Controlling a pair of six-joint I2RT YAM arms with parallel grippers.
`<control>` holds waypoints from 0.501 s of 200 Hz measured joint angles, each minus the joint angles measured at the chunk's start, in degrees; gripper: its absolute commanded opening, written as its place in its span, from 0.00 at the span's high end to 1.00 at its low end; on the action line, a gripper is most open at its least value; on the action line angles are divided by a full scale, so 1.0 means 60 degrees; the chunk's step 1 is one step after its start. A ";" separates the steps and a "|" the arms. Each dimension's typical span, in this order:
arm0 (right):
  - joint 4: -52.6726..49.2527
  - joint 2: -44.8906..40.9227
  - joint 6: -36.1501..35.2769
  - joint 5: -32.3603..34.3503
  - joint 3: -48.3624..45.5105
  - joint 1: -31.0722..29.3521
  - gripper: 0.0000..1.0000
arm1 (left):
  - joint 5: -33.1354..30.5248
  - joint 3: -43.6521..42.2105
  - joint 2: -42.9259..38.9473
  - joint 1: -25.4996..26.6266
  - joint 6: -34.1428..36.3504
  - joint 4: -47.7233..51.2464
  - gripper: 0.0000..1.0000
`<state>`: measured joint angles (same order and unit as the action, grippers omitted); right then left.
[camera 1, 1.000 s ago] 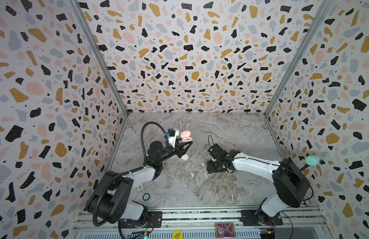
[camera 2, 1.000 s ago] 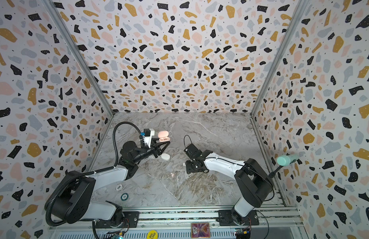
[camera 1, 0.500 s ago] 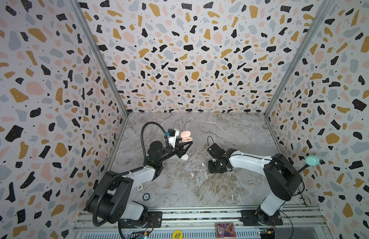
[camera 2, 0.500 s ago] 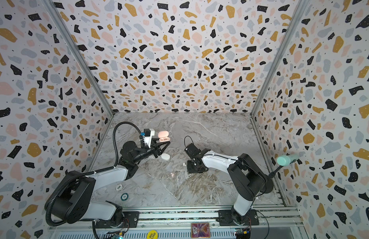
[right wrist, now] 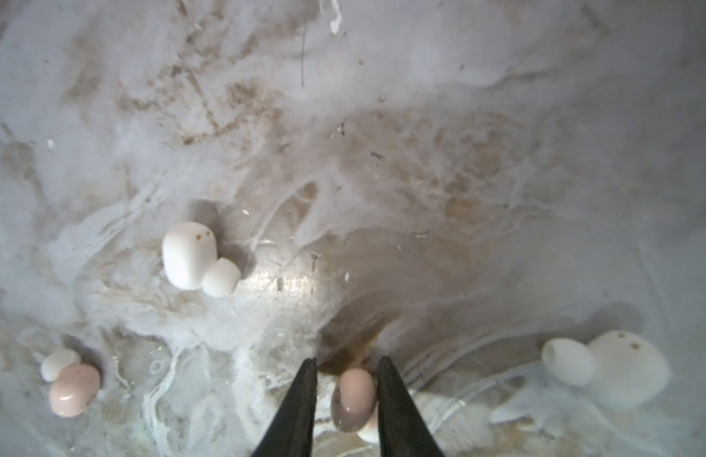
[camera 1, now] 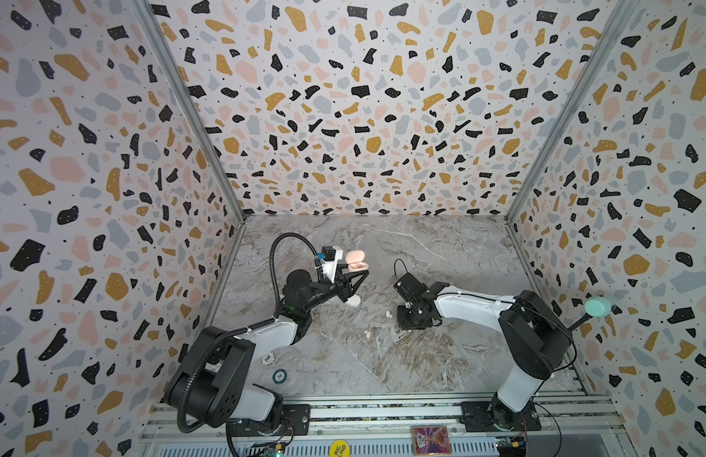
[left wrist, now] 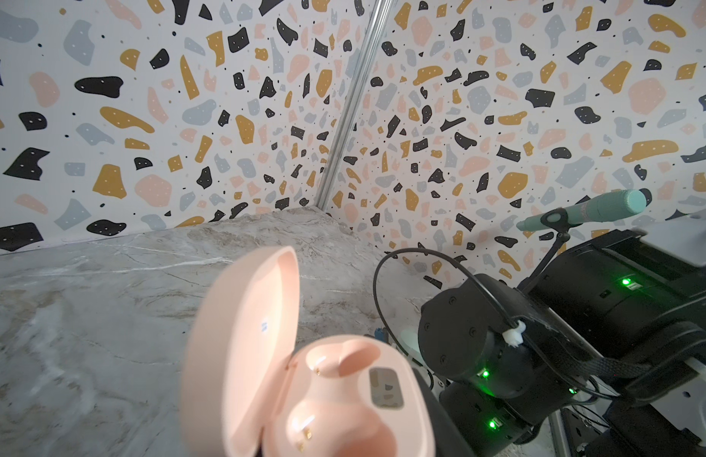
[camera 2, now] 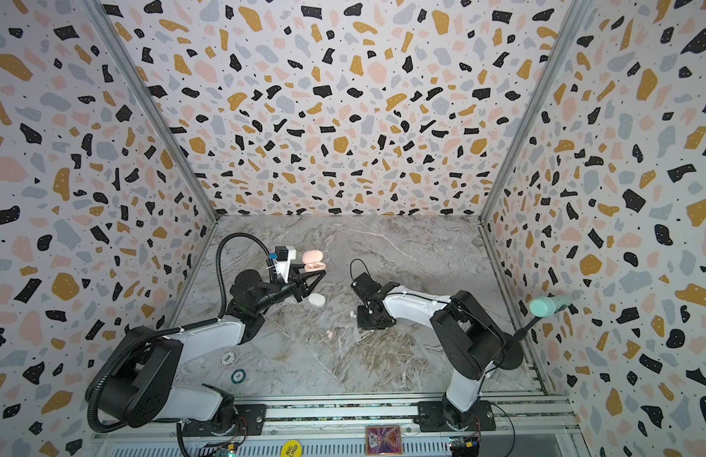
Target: Insert the wireless bluetooth earbuds into the charging case
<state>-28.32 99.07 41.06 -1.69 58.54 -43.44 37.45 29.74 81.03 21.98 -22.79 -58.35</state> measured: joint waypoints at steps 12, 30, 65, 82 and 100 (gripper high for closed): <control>-0.0047 0.0004 0.0000 0.0036 0.0004 -0.0066 0.71 | 0.0000 0.0000 0.0000 0.0000 0.0000 0.0000 0.60; -0.0106 0.0004 0.0000 0.0095 0.0015 -0.0164 0.70 | 0.0000 0.0000 0.0000 0.0000 0.0000 0.0000 0.60; -0.0193 0.0004 -0.0004 0.0109 0.0040 -0.0248 0.70 | 0.0000 0.0000 0.0000 0.0000 0.0000 0.0000 0.60; -0.0211 0.0004 -0.0004 0.0109 0.0040 -0.0259 0.70 | 0.0000 0.0000 0.0000 0.0004 0.0000 0.0000 0.60; -0.0211 0.0007 -0.0004 0.0109 0.0040 -0.0262 0.70 | 0.0000 0.0000 0.0000 0.0022 0.0000 0.0000 0.60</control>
<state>-29.58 99.11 41.04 -1.04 58.78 -45.01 37.45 29.74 81.03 22.11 -22.79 -58.35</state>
